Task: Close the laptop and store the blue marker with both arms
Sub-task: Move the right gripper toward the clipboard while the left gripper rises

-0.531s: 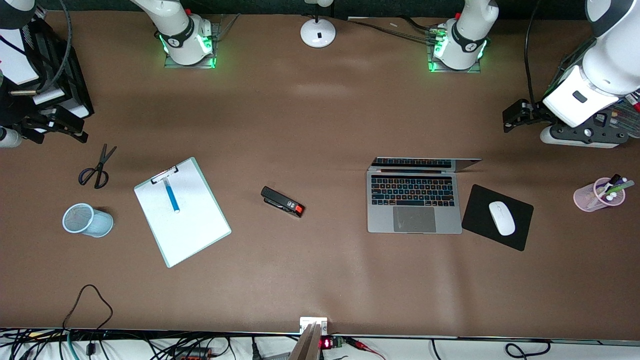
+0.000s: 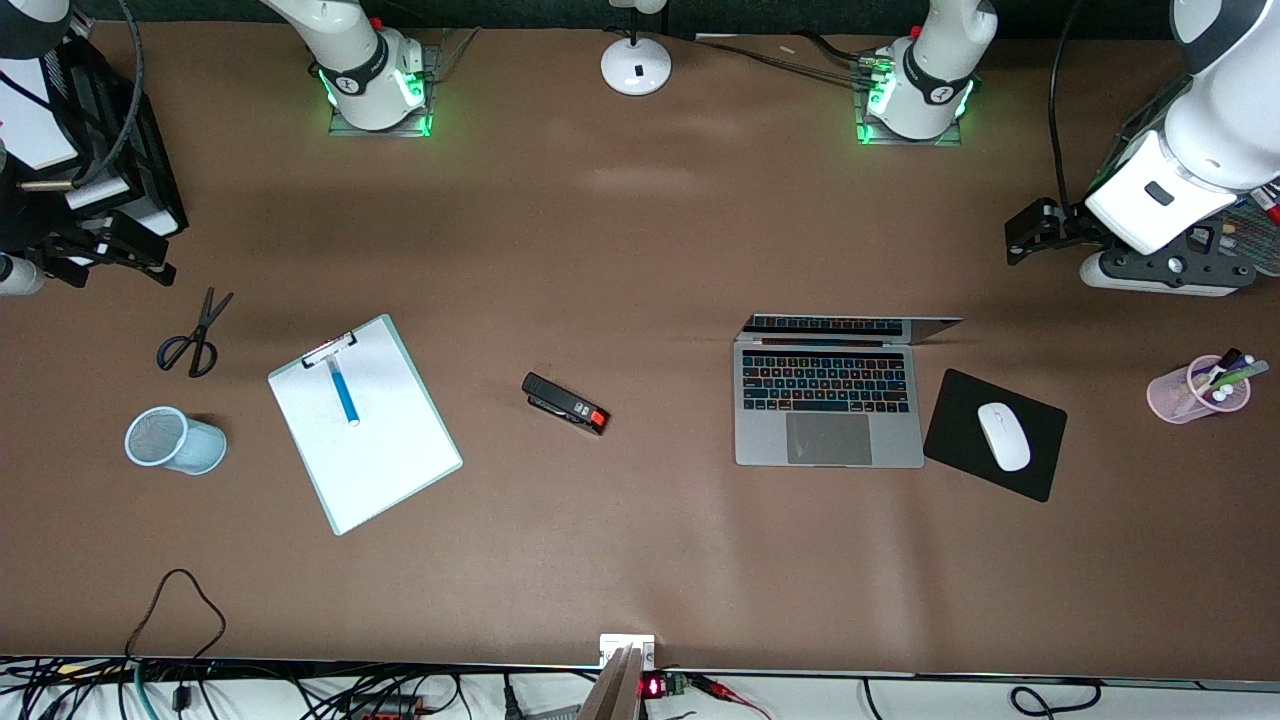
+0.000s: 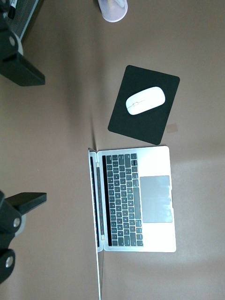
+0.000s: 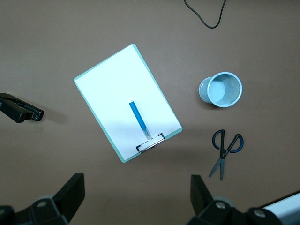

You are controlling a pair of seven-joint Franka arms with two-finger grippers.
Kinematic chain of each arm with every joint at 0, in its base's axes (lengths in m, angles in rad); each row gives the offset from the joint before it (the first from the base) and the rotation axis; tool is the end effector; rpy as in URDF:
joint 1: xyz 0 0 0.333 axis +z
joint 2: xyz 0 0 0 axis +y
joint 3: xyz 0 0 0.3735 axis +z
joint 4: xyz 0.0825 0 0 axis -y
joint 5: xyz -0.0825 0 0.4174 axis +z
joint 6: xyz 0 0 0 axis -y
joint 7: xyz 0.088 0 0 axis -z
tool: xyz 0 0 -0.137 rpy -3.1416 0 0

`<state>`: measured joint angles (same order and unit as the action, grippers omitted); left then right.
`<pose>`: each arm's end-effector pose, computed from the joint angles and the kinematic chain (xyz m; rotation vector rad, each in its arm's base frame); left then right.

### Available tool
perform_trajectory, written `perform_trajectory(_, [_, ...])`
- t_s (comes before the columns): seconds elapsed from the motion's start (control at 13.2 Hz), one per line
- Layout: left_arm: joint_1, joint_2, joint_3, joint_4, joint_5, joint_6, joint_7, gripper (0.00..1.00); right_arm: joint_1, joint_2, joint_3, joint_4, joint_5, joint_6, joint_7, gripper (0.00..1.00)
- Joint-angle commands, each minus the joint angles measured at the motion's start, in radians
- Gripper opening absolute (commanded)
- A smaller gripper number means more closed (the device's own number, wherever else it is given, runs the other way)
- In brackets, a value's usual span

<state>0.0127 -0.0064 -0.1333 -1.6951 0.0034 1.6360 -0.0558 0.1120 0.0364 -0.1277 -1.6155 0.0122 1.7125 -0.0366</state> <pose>0.5808 -0.0702 0.5984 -3.1300 0.1019 0.0817 0.6148 -0.0068 0.6204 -3.1341 -0.0310 -0.0957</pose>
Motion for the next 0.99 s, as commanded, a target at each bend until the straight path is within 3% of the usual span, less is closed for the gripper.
perform_trajectory(0.0, [-0.005,0.003,-0.002,0.015,0.029,-0.016,-0.002,1.0,0.001,0.014,0.002,0.006,0.008,0.01,-0.003,1.0])
perform_trajectory(0.61, [-0.008,0.077,-0.002,0.081,0.015,-0.044,-0.016,1.0,-0.005,0.117,0.002,0.017,0.075,0.012,-0.003,1.0])
perform_trajectory(0.83, [-0.006,0.105,-0.002,0.089,0.021,-0.08,-0.002,1.0,-0.003,0.226,0.002,0.031,0.078,0.013,-0.055,1.0])
perform_trajectory(0.91, [-0.01,0.111,-0.002,0.091,0.023,-0.093,0.001,0.9,-0.008,0.238,0.002,0.031,0.081,0.028,-0.113,1.0])
